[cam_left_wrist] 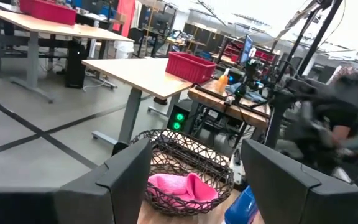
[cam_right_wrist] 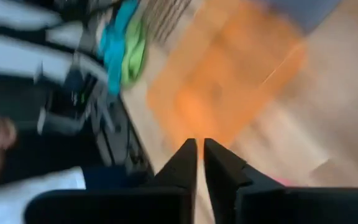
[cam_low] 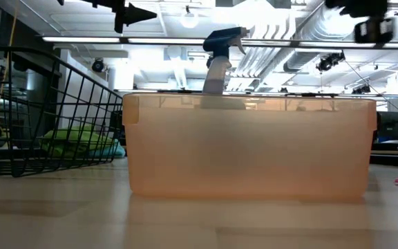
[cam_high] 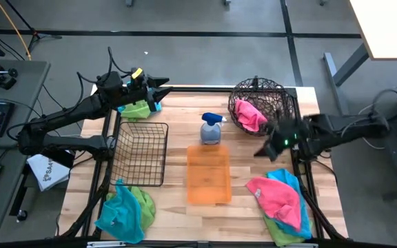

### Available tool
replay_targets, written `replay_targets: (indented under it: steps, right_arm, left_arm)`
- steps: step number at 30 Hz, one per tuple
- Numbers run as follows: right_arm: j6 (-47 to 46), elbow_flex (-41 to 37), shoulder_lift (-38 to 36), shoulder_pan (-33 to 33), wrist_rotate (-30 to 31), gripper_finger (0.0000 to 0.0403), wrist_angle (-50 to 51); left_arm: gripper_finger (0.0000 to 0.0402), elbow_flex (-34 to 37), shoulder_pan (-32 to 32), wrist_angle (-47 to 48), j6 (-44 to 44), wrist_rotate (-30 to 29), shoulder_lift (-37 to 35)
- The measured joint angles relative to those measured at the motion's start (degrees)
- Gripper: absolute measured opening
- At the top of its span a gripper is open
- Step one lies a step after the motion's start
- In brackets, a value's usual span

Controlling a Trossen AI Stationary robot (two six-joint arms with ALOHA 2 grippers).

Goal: Sort microfiber towel by color & place in baskets
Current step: Put the pink microfiber cloth into the mesh basket

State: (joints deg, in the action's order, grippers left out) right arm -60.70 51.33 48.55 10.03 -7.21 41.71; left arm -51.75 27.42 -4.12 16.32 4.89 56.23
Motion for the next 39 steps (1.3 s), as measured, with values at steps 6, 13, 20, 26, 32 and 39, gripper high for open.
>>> replay_targets:
  steps: [6,13,20,26,32,39]
  right_arm:
    - [-4.47,-0.02,7.71,14.88,-2.34,0.0148,0.11]
    - [-6.47,-0.03,18.87,21.88,-10.0,0.0284,10.26]
    - [-11.47,-0.09,29.0,28.59,-22.02,0.0313,9.1]
    - [-14.25,-0.09,32.7,33.9,-22.07,0.0314,2.57]
    - [-14.32,-0.09,36.56,35.94,-17.65,0.0314,6.69]
    - [-14.4,-0.09,37.45,35.88,-12.64,0.0293,8.45]
  left_arm:
    - [0.0239,0.0,0.0,0.0,0.0,0.0,0.0]
    - [0.0239,0.0,0.0,0.08,0.0,0.0,0.0]
    - [0.0239,0.0,0.0,1.58,-0.17,0.0,0.0]
    - [0.0239,0.01,0.0,1.67,-1.49,-0.04,0.0]
    - [0.0239,0.0,0.0,1.73,-1.51,-0.04,0.0]
    - [0.0239,0.02,0.0,1.75,-1.51,-0.04,0.0]
